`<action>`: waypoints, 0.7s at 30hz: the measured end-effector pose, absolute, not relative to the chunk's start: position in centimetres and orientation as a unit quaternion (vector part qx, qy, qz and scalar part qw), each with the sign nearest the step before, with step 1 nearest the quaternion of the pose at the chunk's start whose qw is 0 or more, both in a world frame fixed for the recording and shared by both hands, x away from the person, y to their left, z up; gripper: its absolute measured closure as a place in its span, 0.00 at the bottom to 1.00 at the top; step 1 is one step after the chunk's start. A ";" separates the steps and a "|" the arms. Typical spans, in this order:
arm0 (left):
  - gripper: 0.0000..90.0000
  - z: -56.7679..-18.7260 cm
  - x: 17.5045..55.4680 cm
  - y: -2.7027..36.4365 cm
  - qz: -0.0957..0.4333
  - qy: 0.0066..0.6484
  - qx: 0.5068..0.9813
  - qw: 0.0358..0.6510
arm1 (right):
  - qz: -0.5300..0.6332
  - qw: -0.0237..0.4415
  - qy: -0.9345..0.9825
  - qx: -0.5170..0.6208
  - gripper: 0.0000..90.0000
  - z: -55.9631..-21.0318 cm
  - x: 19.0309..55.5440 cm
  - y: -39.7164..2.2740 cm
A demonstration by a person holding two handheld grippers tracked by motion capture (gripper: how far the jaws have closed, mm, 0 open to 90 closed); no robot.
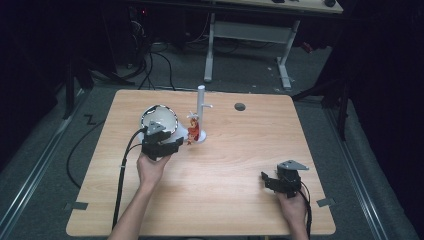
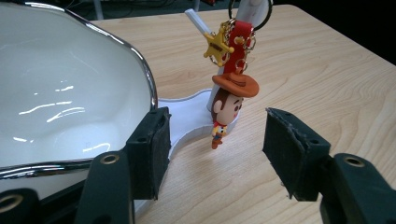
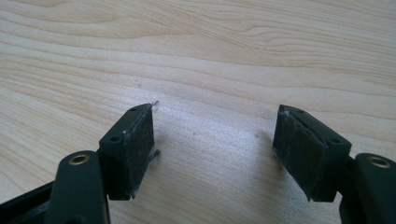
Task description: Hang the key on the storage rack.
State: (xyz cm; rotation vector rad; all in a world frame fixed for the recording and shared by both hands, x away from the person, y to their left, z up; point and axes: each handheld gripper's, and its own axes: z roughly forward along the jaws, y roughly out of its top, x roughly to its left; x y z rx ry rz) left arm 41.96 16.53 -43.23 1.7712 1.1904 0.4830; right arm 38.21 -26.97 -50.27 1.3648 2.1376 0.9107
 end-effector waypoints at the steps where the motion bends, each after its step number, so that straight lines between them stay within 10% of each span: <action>1: 0.46 -43.1 41.9 16.5 0.197 0.482 0.720 0.460 | 0.330 0.222 0.774 0.494 0.33 -50.3 38.2 -27.0; 21: 0.46 -42.0 40.5 16.9 0.204 0.472 0.717 0.470 | 0.330 0.222 0.774 0.494 0.33 -50.3 38.2 -27.0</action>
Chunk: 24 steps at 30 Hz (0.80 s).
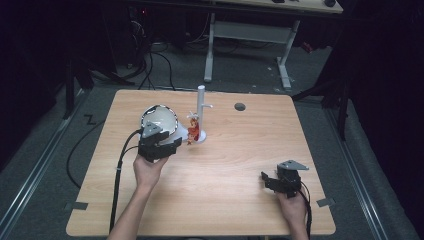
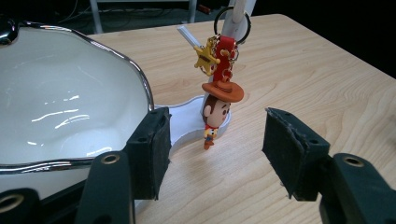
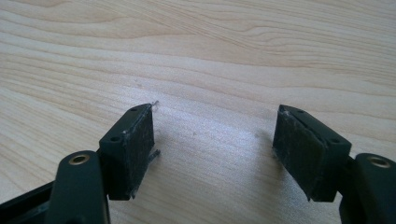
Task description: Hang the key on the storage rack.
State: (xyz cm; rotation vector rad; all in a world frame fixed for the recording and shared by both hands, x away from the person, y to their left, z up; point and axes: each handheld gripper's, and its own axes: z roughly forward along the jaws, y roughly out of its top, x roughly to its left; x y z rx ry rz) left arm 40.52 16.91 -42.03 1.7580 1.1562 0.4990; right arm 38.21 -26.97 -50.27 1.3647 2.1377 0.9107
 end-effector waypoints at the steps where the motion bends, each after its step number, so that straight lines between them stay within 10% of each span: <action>1: 0.46 -42.0 40.5 16.9 0.204 0.472 0.718 0.470 | 0.330 0.222 0.774 0.494 0.33 -50.3 38.2 -27.0; 24: 0.46 -41.6 38.4 18.7 0.212 0.477 0.705 0.479 | 0.330 0.222 0.773 0.494 0.33 -50.3 38.2 -27.0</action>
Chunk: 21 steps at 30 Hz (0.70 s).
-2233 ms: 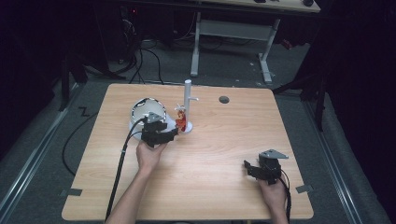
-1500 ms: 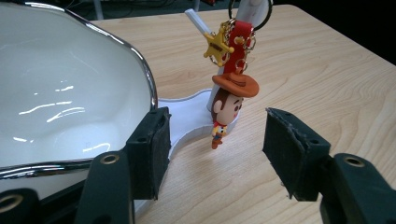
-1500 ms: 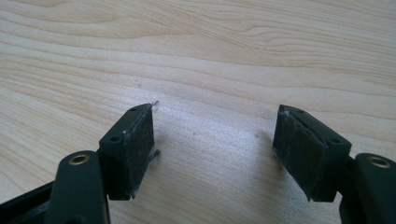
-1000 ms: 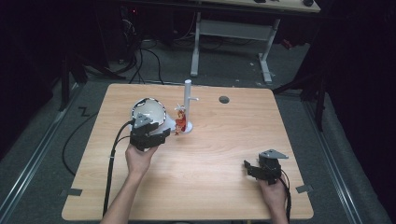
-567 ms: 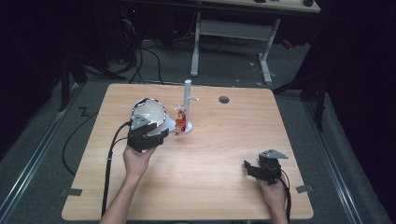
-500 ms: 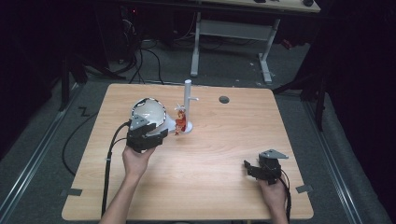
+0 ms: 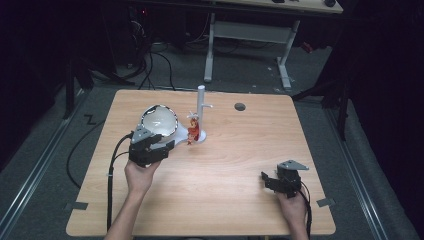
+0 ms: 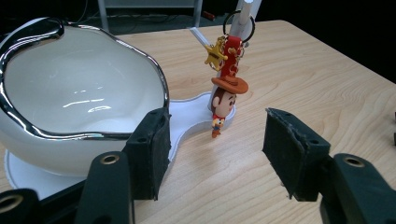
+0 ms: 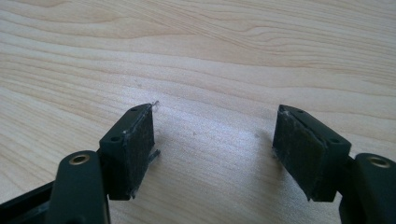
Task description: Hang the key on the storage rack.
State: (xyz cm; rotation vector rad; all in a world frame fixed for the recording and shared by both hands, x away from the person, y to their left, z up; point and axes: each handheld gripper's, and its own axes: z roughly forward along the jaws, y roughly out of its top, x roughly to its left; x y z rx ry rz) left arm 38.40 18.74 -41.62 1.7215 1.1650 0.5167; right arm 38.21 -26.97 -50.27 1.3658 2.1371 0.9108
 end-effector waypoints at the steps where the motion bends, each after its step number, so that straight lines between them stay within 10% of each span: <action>1: 0.46 -41.6 38.3 18.8 0.212 0.477 0.706 0.479 | 0.330 0.221 0.773 0.494 0.33 -50.3 38.2 -27.0; 21: 0.46 -42.2 36.5 20.7 0.216 0.490 0.690 0.486 | 0.329 0.222 0.773 0.494 0.33 -50.3 38.2 -27.0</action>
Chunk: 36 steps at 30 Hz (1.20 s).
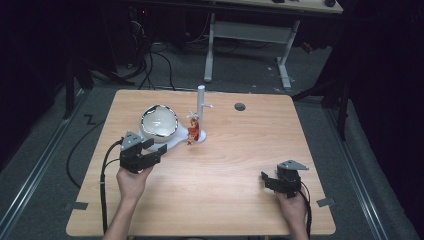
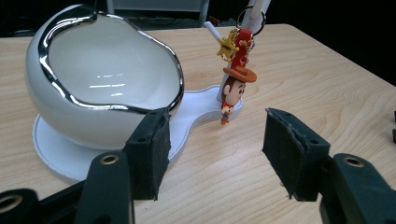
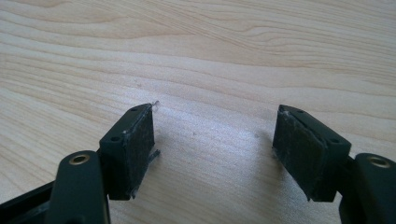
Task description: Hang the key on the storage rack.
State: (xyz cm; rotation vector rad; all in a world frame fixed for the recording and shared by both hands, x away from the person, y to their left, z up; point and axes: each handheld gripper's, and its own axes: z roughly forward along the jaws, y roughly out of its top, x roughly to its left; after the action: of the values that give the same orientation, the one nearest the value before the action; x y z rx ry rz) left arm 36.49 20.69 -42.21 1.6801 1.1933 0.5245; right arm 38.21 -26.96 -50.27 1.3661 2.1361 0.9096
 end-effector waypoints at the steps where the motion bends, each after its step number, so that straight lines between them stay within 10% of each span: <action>1: 0.46 -42.3 36.4 20.8 0.215 0.492 0.689 0.487 | 0.329 0.222 0.773 0.494 0.33 -50.3 38.2 -27.0; 36: 0.44 -47.8 33.6 20.7 0.206 0.520 0.707 0.434 | 0.329 0.222 0.773 0.494 0.33 -50.3 38.2 -27.0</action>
State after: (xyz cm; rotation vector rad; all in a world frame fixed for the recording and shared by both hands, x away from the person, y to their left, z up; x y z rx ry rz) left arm 33.61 20.72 -47.78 1.7596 1.2939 0.5137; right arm 38.21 -26.96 -50.27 1.3661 2.1360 0.9098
